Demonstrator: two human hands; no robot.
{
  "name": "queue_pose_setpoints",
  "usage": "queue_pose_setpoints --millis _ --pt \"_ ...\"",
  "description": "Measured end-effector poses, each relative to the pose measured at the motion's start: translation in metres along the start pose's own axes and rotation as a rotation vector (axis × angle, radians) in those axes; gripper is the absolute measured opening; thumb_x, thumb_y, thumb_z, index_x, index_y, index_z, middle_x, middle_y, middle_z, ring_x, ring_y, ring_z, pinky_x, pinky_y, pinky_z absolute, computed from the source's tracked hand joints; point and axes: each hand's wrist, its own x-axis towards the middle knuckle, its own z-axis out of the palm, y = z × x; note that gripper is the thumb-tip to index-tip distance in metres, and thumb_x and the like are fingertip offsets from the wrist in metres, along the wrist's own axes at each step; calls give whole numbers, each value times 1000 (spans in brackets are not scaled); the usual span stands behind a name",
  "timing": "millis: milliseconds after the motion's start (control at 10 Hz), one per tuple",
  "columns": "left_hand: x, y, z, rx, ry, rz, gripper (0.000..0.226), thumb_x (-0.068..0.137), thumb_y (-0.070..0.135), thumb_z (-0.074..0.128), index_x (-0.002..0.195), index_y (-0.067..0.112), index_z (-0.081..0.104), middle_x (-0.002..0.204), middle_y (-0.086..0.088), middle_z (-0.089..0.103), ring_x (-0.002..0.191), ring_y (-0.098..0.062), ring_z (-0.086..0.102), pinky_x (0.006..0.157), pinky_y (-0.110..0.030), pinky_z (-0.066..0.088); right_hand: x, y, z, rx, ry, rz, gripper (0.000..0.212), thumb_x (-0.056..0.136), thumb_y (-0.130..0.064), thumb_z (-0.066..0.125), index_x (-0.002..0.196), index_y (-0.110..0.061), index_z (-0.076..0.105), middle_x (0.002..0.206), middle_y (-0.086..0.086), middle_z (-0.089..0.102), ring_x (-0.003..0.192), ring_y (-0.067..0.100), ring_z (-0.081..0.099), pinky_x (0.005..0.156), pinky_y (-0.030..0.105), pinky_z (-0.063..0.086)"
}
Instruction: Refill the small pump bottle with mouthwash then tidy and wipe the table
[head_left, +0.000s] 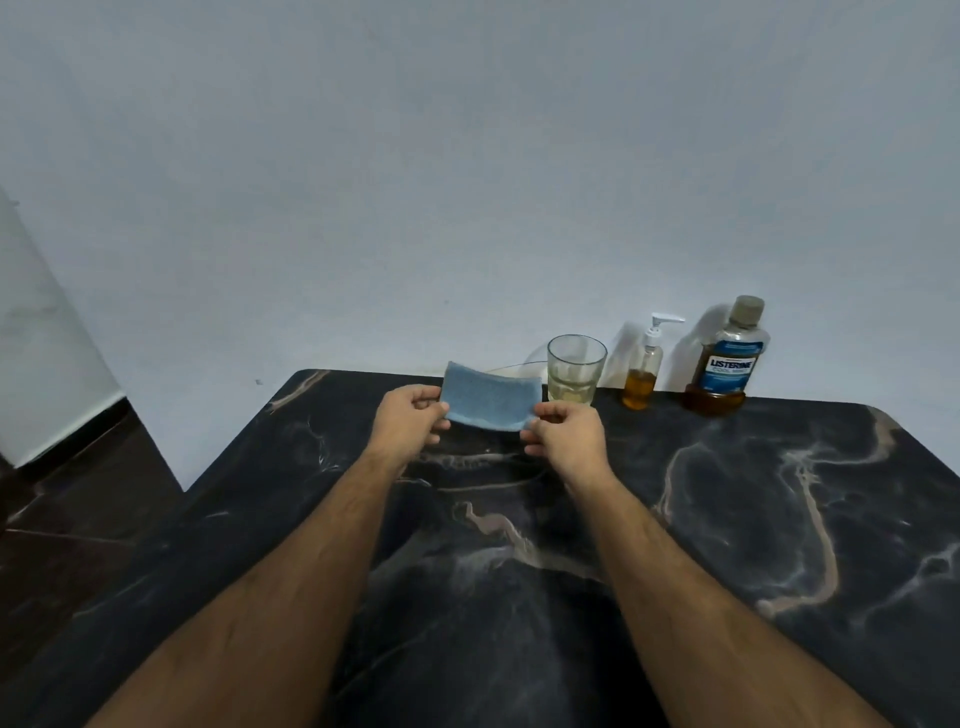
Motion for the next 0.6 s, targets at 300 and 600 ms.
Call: queue_pose_setpoints --millis 300,600 --pt "65 -24 26 149 134 -22 16 91 6 66 107 7 71 80 1 71 71 -12 69 59 -22 53 66 14 26 -53 8 -35 28 88 4 62 115 9 62 73 5 64 72 23 67 73 42 61" --pt "58 -22 27 240 124 -31 48 91 19 69 135 5 57 118 -11 71 99 -22 71 95 -42 55 55 10 15 24 -98 7 51 84 -6 75 130 5 55 123 15 61 102 27 67 85 37 59"
